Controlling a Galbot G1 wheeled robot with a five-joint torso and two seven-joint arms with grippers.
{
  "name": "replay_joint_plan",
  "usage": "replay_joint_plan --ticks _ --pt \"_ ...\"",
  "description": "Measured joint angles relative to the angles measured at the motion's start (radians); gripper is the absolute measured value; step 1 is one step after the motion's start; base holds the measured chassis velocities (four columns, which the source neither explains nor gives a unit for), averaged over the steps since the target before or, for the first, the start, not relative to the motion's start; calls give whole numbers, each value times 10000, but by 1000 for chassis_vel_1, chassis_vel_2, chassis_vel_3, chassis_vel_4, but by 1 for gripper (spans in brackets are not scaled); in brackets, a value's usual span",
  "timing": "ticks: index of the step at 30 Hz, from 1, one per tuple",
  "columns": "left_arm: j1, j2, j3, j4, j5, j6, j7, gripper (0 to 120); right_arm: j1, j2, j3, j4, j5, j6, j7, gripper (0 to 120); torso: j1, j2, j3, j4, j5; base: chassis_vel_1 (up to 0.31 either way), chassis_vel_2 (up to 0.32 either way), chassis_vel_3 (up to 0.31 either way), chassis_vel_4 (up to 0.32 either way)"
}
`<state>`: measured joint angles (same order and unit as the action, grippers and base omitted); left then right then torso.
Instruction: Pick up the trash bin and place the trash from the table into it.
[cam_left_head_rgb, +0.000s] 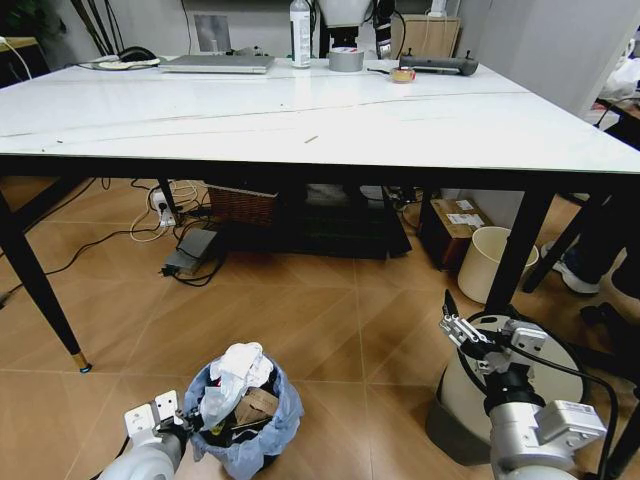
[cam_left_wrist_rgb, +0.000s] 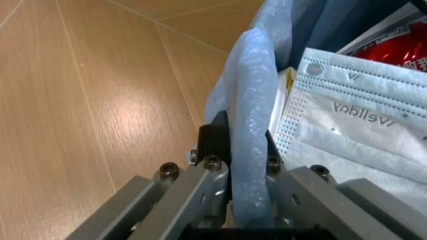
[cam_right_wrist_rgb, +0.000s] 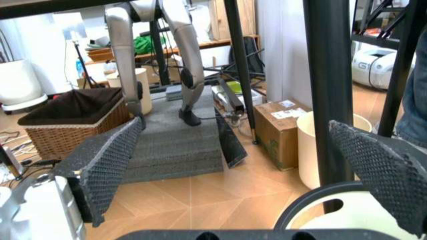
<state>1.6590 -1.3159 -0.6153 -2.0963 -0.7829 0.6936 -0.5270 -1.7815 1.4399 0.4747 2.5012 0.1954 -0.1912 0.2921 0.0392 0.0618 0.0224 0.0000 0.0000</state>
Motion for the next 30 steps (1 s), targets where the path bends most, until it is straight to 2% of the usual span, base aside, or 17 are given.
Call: replay_joint_plan --ticks 21,23,27,30 --pt "-148 71 -78 413 -51 -111 39 0 13 -5 21 -2 -42 -5 -20 100 2 14 12 0 0 0 0 0 0" --pt "-147 77 -78 428 -56 -112 21 3 27 -5 27 -3 -42 -8 -23 100 2 15 12 0 0 0 0 0 0" --pt "-149 82 -90 506 -72 -130 -11 20 73 -21 43 -6 -32 -32 -35 100 2 16 13 0 0 0 0 0 0" --pt "-143 99 -112 517 -101 -135 -12 29 92 -25 45 -7 -25 -35 -37 100 3 16 14 0 1 0 0 0 0"
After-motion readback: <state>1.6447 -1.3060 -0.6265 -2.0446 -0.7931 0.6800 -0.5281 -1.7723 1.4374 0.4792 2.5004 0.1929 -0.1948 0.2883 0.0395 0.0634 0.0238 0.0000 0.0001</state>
